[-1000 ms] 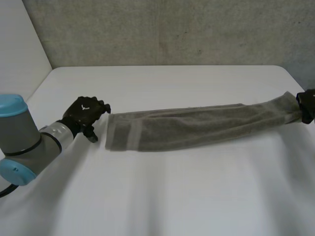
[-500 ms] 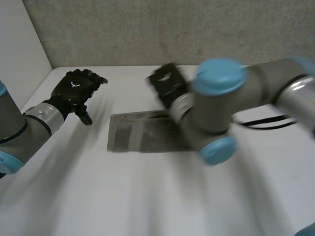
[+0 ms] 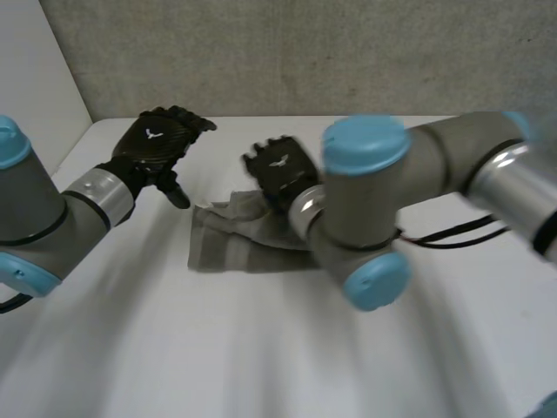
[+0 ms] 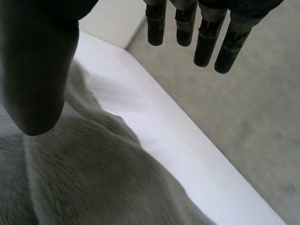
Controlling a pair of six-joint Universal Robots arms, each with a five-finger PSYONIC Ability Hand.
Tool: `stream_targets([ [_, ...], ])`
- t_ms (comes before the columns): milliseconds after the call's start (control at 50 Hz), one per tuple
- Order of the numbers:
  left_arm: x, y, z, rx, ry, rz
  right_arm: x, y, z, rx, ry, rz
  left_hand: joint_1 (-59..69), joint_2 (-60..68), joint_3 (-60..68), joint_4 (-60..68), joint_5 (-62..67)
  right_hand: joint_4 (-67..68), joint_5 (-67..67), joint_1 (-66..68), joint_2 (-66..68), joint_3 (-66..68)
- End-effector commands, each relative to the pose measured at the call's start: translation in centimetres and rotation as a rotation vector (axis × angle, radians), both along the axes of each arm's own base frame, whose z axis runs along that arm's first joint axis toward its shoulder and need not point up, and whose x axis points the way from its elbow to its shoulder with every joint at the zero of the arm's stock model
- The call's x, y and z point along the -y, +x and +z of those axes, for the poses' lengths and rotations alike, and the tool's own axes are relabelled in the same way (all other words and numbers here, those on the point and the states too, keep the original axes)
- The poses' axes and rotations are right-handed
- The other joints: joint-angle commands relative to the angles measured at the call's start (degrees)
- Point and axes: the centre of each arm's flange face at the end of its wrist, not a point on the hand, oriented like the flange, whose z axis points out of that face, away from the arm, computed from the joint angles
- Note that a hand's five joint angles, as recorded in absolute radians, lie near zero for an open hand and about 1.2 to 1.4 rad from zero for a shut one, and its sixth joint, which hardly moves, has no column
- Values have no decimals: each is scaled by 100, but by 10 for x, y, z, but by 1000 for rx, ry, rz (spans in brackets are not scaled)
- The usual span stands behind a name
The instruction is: Fold the towel.
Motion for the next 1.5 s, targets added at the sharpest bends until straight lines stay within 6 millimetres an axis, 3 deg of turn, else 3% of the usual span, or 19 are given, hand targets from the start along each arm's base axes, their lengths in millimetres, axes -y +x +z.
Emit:
stream_targets([
  [20, -21, -27, -13, 20, 18, -85, 19, -51, 0, 1, 93, -123, -102, -114, -66, -114, -973, -322, -205, -177, -271, -255],
  [160, -30, -46, -42, 83, 55, -141, 17, -79, -22, -49, 162, -166, 837, 825, 873, 825, -34, -254, -137, -109, -203, -188],
  [220, -28, -47, -47, 100, 51, -138, 16, -80, -26, -49, 164, -160, 1295, 1283, 1331, 1282, 424, -221, -104, -76, -170, -154],
  [320, -16, -50, -64, 170, 27, -90, 10, -82, -43, -56, 175, -153, 3141, 3130, 3178, 3129, 2271, -120, -3, 25, -69, -53],
  [480, -12, -47, -83, 262, 73, -59, 8, -81, -63, -79, 191, -155, 3397, 3385, 3433, 3384, 2526, 249, 366, 394, 301, 316],
  [600, -17, -45, -81, 284, 108, -63, 9, -81, -66, -82, 195, -157, 5349, 5337, 5385, 5336, 4478, 1159, 1276, 1304, 1210, 1225],
  [640, -18, -45, -69, 271, 99, -58, 10, -81, -67, -79, 191, -157, 6268, 6256, 6304, 6256, 5398, 1745, 1862, 1890, 1797, 1812],
  [740, -20, -44, -40, 241, 38, -50, 9, -81, -69, -76, 186, -156, 6271, 6260, 6308, 6259, 5401, 2033, 2150, 2178, 2084, 2100],
  [840, -34, -44, -24, 223, 25, -57, 6, -80, -71, -78, 187, -153, 6271, 6260, 6308, 6259, 5401, 2067, 2184, 2212, 2118, 2134],
  [920, -47, -40, -28, 232, 51, -66, 5, -81, -70, -77, 185, -153, 6271, 6260, 6308, 6259, 5401, 2067, 2184, 2212, 2118, 2134],
  [1020, -66, -27, -46, 261, 102, -65, 5, -80, -70, -76, 188, -147, 6271, 6260, 6308, 6259, 5401, 2067, 2184, 2212, 2118, 2134],
  [1200, -64, -25, -73, 274, 125, -56, 4, -81, -77, -97, 192, -144, 6271, 6260, 6308, 6259, 5401, 2050, 2167, 2195, 2101, 2117],
  [1220, -62, -25, -76, 276, 132, -54, 4, -81, -78, -103, 190, -144, 5424, 5412, 5461, 5412, 4554, 2050, 2167, 2195, 2101, 2117],
  [1240, -60, -26, -76, 276, 130, -54, 4, -81, -77, -106, 186, -144, 3617, 3605, 3653, 3605, 2747, 2067, 2184, 2212, 2118, 2134],
  [1260, -60, -26, -76, 276, 130, -54, 5, -81, -77, -106, 186, -144, 3599, 3587, 3635, 3587, 2729, 2067, 2184, 2212, 2118, 2134],
  [1280, -58, -26, -74, 272, 122, -53, 5, -81, -77, -110, 182, -142, 2383, 2372, 2420, 2371, 1513, 2050, 2167, 2195, 2102, 2117],
  [1360, -52, -27, -63, 258, 91, -43, 5, -81, -77, -113, 178, -142, 1967, 1956, 2004, 1955, 1097, 2067, 2184, 2212, 2118, 2134],
  [1400, -48, -29, -48, 233, 57, -37, 6, -83, -77, -113, 179, -147, 1732, 1720, 1768, 1720, 862, 2067, 2184, 2212, 2118, 2134],
  [1500, -53, -35, -28, 192, 17, -52, 7, -84, -78, -116, 181, -150, 1514, 1503, 1551, 1502, 644, 2050, 2167, 2195, 2101, 2117],
])
